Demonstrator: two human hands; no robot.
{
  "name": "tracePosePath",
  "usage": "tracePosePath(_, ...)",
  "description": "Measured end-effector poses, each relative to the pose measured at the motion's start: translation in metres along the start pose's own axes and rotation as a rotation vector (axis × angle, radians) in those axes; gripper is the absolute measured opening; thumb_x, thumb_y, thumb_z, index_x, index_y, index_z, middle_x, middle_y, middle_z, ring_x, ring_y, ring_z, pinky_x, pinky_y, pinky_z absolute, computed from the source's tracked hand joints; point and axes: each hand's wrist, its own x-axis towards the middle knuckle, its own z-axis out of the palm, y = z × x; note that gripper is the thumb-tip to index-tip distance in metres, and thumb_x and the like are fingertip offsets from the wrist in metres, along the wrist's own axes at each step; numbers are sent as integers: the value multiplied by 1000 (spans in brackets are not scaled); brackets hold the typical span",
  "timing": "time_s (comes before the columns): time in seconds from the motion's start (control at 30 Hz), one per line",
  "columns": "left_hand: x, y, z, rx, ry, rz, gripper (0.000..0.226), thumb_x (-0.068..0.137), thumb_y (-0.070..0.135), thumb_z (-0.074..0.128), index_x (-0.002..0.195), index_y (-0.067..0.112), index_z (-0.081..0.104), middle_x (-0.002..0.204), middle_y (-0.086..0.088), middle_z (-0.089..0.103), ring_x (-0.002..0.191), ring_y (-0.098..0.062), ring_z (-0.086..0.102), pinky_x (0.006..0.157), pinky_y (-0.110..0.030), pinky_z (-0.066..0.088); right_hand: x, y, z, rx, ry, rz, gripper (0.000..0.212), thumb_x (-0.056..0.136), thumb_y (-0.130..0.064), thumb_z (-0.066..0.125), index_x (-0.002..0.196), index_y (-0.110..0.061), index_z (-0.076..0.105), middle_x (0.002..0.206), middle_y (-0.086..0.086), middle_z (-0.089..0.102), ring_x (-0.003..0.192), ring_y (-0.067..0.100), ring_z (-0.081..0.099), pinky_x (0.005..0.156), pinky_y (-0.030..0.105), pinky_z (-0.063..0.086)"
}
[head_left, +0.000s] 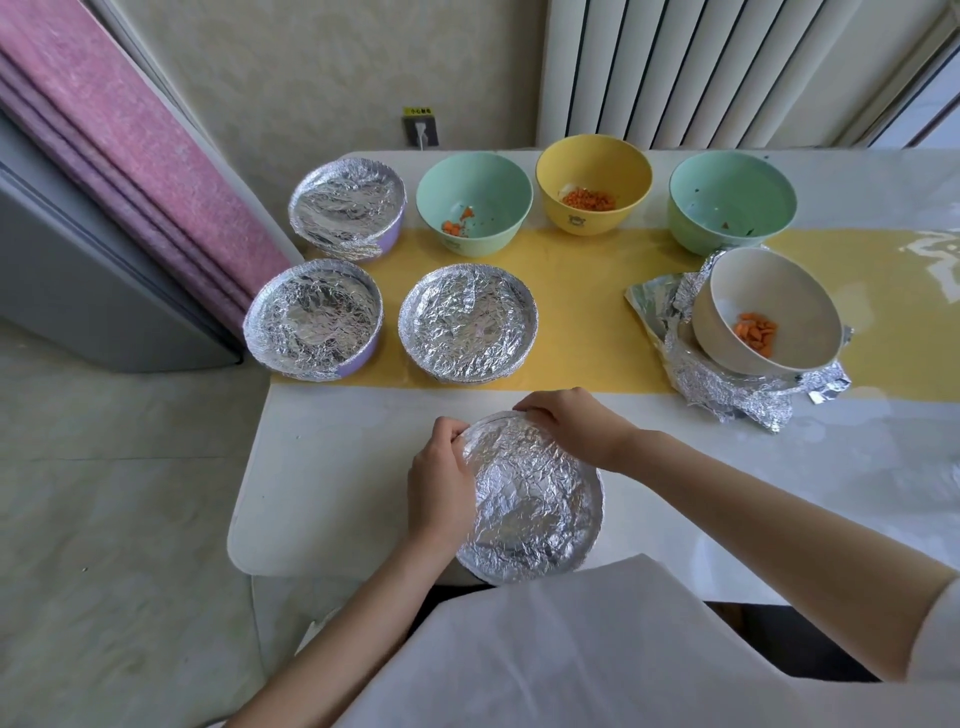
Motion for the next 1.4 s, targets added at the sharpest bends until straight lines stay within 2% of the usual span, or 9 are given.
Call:
tracePosePath(0.13, 5, -3, -1, -54, -59, 24, 17, 95, 11, 47, 106, 9, 59, 96, 0, 66, 88, -17, 60, 70, -21, 39, -2, 3, 2, -15, 5, 12, 28, 100, -17, 42, 119, -8, 61, 107, 9, 68, 95, 26, 60, 72, 21, 35)
tracePosePath(0.23, 14, -1, 1, -116, -154, 1, 22, 96, 8, 46, 108, 12, 64, 81, 6, 64, 71, -10, 56, 65, -19, 40, -2, -2, 2, -63, 4, -1, 29, 101, -18, 41, 120, -9, 60, 104, 9, 68, 93, 27, 61, 76, 28, 39)
tracePosePath(0.43, 12, 0, 1, -62, -149, 43, 24, 95, 5, 45, 102, 12, 67, 68, 1, 58, 60, -15, 48, 56, -21, 30, -3, -4, 9, -26, 60, 25, 24, 99, -14, 44, 107, -5, 65, 96, 11, 69, 89, 29, 60, 76, 31, 41)
tracePosePath(0.53, 7, 1, 2, -37, -138, 61, 25, 96, 6, 44, 105, 13, 66, 77, -7, 67, 70, -25, 60, 59, -25, 36, -6, -3, 11, -28, 86, 22, 23, 98, -12, 45, 104, -5, 66, 94, 11, 69, 85, 29, 61, 74, 33, 43)
tracePosePath(0.67, 3, 7, 0, -6, -54, 127, 28, 94, 1, 45, 110, 14, 64, 89, -7, 70, 79, -25, 63, 64, -20, 38, -11, -6, 5, 65, 127, 8, 24, 98, -14, 45, 109, -5, 64, 98, 9, 68, 78, 20, 56, 67, 22, 33)
tracePosePath(0.87, -8, 11, -2, -49, 69, 257, 33, 91, -4, 42, 116, 9, 59, 114, -4, 63, 100, -20, 59, 83, -24, 45, -12, -12, -10, 275, 114, 89, 33, 98, -22, 47, 128, -10, 53, 121, 6, 62, 106, 22, 58, 90, 29, 43)
tracePosePath(1.07, -3, 11, -5, -4, 34, 388, 32, 94, 25, 37, 109, 9, 61, 100, -1, 55, 95, -14, 49, 83, -32, 43, -21, -11, -5, 362, 110, 80, 31, 97, -18, 48, 127, -12, 55, 119, 3, 63, 107, 19, 58, 92, 27, 43)
tracePosePath(1.3, 0, 12, -1, 31, 35, 442, 32, 93, 21, 37, 108, 9, 64, 96, -2, 53, 91, -16, 48, 80, -29, 41, -24, -7, -10, 269, 49, 9, 29, 98, -15, 45, 123, -14, 61, 119, 5, 64, 106, 25, 59, 93, 31, 43)
tracePosePath(1.4, 0, 11, 0, 81, 67, 459, 31, 92, 18, 40, 107, 9, 65, 90, -3, 50, 86, -17, 44, 76, -31, 40, -24, -7, -12, 167, 71, -60, 28, 97, -12, 48, 121, -10, 62, 121, 7, 63, 110, 22, 57, 87, 17, 36)
